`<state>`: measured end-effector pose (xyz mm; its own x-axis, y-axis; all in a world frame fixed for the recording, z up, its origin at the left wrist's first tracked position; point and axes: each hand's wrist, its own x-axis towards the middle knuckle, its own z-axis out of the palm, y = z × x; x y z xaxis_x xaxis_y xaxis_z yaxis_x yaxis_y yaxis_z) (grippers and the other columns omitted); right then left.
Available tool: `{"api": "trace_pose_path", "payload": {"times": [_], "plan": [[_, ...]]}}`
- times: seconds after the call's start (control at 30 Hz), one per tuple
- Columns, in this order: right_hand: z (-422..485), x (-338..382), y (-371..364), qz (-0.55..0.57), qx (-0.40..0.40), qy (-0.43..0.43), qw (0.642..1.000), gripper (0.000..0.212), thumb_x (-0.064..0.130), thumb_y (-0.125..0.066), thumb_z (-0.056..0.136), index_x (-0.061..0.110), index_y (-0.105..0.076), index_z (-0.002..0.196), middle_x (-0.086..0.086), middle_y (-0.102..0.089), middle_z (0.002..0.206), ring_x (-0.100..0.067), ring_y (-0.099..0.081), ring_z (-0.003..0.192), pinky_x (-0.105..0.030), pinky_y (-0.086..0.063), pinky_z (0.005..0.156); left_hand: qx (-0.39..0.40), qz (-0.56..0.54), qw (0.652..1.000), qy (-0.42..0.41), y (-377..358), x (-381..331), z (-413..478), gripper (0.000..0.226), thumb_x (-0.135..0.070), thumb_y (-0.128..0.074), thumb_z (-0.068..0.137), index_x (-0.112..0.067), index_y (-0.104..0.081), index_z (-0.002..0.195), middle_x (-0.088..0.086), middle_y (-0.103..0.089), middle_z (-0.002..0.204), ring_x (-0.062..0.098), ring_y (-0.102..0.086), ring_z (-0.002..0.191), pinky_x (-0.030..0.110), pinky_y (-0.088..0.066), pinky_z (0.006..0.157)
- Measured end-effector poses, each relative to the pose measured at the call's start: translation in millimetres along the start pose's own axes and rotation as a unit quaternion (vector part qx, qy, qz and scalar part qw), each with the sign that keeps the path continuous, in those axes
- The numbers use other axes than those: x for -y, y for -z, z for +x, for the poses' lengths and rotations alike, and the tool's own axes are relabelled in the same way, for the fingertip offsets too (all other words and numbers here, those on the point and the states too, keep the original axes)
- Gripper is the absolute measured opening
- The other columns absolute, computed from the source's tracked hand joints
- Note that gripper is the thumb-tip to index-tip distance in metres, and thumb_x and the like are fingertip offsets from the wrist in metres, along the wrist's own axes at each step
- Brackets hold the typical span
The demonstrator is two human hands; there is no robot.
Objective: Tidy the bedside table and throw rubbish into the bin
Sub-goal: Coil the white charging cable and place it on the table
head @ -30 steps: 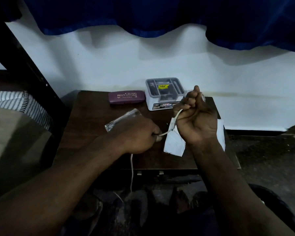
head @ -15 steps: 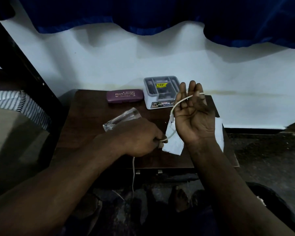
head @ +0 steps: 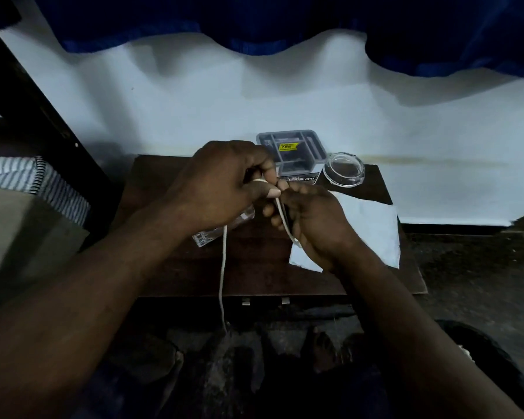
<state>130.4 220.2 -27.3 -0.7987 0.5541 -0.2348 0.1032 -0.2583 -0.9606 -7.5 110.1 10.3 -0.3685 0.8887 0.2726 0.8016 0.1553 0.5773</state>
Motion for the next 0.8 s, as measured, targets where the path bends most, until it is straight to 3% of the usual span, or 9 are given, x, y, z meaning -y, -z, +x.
{"api": "trace_pose_path", "payload": {"times": [0.13, 0.33, 0.43, 0.5, 0.6, 0.7, 0.8], "plan": [[-7.2, 5.9, -7.1, 0.021, 0.059, -0.037, 0.997, 0.045, 0.035, -0.039, 0.111, 0.006, -0.066, 0.089, -0.008, -0.061, 0.075, -0.014, -0.050, 0.060, -0.025, -0.037, 0.055, -0.038, -0.091, 0.994, 0.050, -2.5, 3.6, 0.1, 0.007, -0.017, -0.078, 0.088, -0.022, -0.076, 0.093, -0.010, -0.074, 0.084, 0.001, -0.069, 0.077, 0.011, -0.047, 0.068], [-10.0, 13.5, 1.5, 0.147, 0.171, -0.107, 0.968, 0.038, 0.036, -0.038, 0.109, 0.010, -0.058, 0.090, 0.003, -0.041, 0.065, -0.009, -0.031, 0.052, -0.020, -0.032, 0.050, -0.019, -0.244, 0.961, 0.129, -2.4, 3.5, 3.1, 0.006, -0.016, -0.072, 0.094, -0.018, -0.078, 0.093, -0.005, -0.075, 0.078, 0.005, -0.057, 0.053, 0.020, -0.046, 0.049], [-7.6, 13.8, 3.5, 0.298, 0.237, -0.112, 0.918, 0.036, 0.038, -0.037, 0.107, 0.012, -0.056, 0.092, 0.006, -0.044, 0.063, -0.005, -0.038, 0.049, -0.019, -0.033, 0.052, 0.032, -0.331, 0.910, 0.249, -7.9, 1.2, 2.8, 0.016, -0.017, -0.063, 0.101, -0.018, -0.077, 0.093, 0.006, -0.067, 0.075, 0.007, -0.047, 0.043, 0.019, -0.043, 0.042], [-4.6, 13.0, 4.7, 0.392, 0.261, -0.086, 0.878, 0.032, 0.035, -0.039, 0.106, 0.011, -0.058, 0.095, 0.005, -0.051, 0.068, -0.006, -0.047, 0.053, -0.020, -0.037, 0.057, 0.098, -0.382, 0.861, 0.322, -15.9, -4.4, 0.1, 0.020, -0.015, -0.056, 0.104, -0.018, -0.075, 0.103, 0.005, -0.065, 0.074, 0.005, -0.049, 0.043, 0.020, -0.049, 0.046], [-0.2, 14.0, 7.6, 0.493, 0.250, -0.037, 0.833, 0.022, 0.021, -0.046, 0.104, 0.005, -0.061, 0.104, -0.003, -0.062, 0.081, -0.014, -0.059, 0.067, -0.025, -0.044, 0.069, 0.181, -0.372, 0.845, 0.339, -28.2, -13.1, -4.9, 0.020, -0.015, -0.055, 0.101, -0.019, -0.074, 0.106, -0.001, -0.070, 0.073, 0.009, -0.057, 0.053, 0.026, -0.057, 0.059], [3.1, 13.9, 12.8, 0.540, 0.190, -0.008, 0.820, 0.014, 0.012, -0.052, 0.100, 0.004, -0.063, 0.105, -0.005, -0.064, 0.089, -0.017, -0.063, 0.076, -0.028, -0.049, 0.076, 0.205, -0.367, 0.844, 0.334, -33.0, -19.0, -7.7, 0.029, -0.006, -0.046, 0.100, -0.021, -0.071, 0.099, 0.003, -0.073, 0.077, 0.012, -0.056, 0.054, 0.028, -0.059, 0.062], [5.3, 12.4, 16.3, 0.572, 0.135, 0.011, 0.809, 0.022, 0.016, -0.046, 0.103, 0.005, -0.064, 0.102, -0.003, -0.066, 0.093, -0.016, -0.064, 0.082, -0.029, -0.052, 0.078, 0.226, -0.375, 0.834, 0.336, -34.9, -19.9, -10.0, 0.032, -0.003, -0.046, 0.099, -0.023, -0.071, 0.101, 0.008, -0.077, 0.085, 0.013, -0.055, 0.055, 0.032, -0.060, 0.067]]}}
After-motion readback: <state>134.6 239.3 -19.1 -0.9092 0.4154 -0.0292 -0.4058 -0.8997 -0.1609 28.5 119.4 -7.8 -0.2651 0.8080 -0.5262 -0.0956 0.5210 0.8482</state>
